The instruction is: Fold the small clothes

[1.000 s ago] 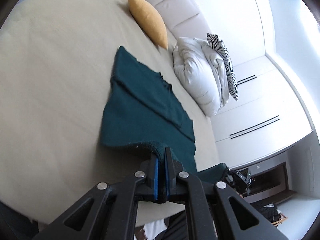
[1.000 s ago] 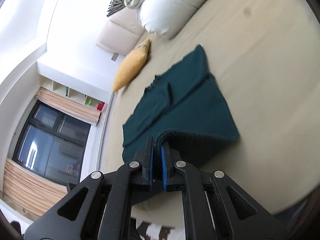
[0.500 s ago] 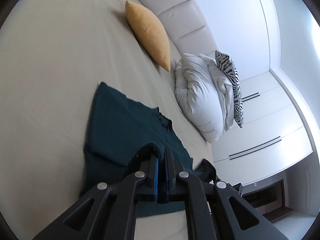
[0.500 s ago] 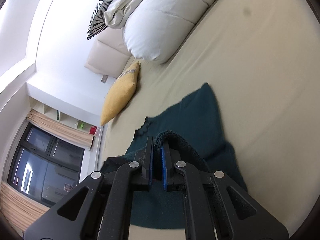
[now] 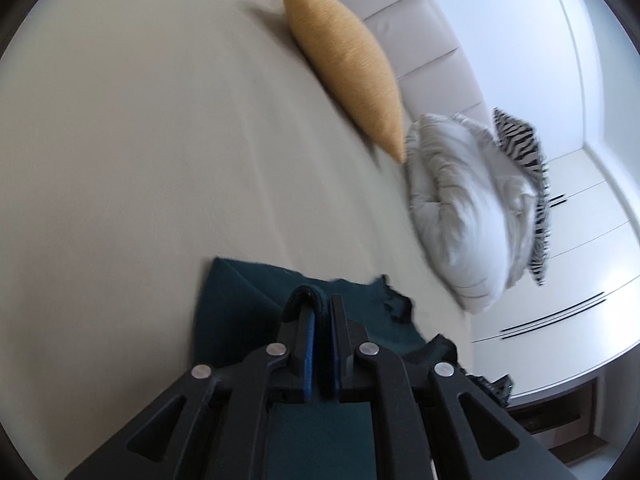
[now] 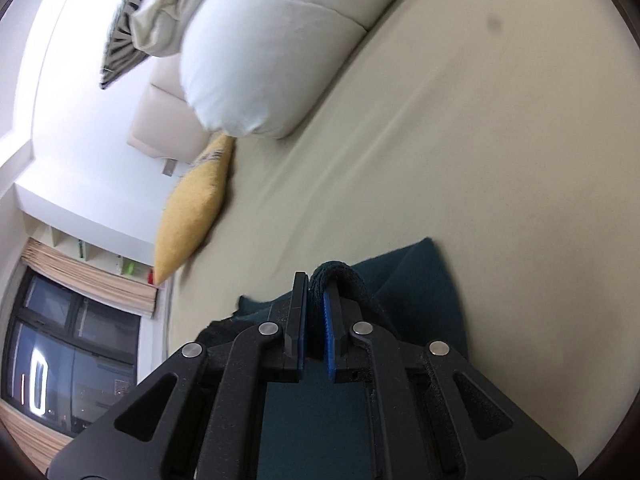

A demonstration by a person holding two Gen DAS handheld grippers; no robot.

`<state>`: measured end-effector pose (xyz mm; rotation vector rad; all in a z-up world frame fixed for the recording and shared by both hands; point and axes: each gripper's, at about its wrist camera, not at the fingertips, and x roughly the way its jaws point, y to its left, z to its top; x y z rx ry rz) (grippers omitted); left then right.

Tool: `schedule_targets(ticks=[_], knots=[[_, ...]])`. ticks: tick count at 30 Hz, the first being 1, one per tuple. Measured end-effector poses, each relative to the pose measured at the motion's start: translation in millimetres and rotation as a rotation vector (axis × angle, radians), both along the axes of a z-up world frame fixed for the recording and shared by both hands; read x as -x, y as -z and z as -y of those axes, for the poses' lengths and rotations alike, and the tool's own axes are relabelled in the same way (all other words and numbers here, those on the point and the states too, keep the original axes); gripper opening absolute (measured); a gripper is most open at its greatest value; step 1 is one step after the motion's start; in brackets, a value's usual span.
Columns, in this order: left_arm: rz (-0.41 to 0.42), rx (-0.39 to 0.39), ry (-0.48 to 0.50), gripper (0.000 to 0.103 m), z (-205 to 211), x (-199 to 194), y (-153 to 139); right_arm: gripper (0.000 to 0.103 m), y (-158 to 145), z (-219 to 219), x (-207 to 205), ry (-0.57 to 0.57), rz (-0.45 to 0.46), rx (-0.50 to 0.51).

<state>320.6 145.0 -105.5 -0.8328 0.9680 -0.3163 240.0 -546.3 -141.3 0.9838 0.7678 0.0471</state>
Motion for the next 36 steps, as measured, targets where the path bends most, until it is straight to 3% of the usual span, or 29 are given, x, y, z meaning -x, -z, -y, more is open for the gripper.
schedule_targets(ticks=[1, 3, 4, 6, 9, 15, 23, 26, 32, 36], knots=[[-0.022, -0.032, -0.01, 0.022, 0, -5, 7, 0.01, 7, 0, -6, 0.002, -0.023, 0.009], [-0.016, 0.027, -0.01, 0.037, -3, -2, 12, 0.015, 25, 1, -20, 0.002, -0.074, 0.004], [0.004, 0.041, -0.008, 0.041, -5, 3, 10, 0.022, 30, 2, -20, -0.001, -0.068, -0.014], [0.024, -0.005, -0.02, 0.053, -7, 11, 3, 0.036, 31, 4, -17, 0.015, -0.019, -0.018], [0.068, -0.028, -0.017, 0.053, -10, 27, -9, 0.051, 21, 5, -7, 0.025, 0.013, 0.011], [0.115, -0.171, 0.035, 0.053, 9, 75, -17, 0.051, -10, -16, 23, -0.046, 0.0, 0.243], [0.119, -0.371, 0.063, 0.053, 24, 129, -1, 0.051, -9, -71, 59, -0.211, -0.029, 0.533], [0.106, -0.379, 0.054, 0.053, 20, 138, 4, 0.051, -10, -78, 68, -0.221, -0.03, 0.573], [0.137, -0.452, 0.069, 0.053, 23, 154, 4, 0.051, -10, -80, 86, -0.196, -0.024, 0.562], [0.124, -0.467, 0.073, 0.043, 25, 155, 10, 0.049, -3, -72, 96, -0.197, -0.038, 0.549]])
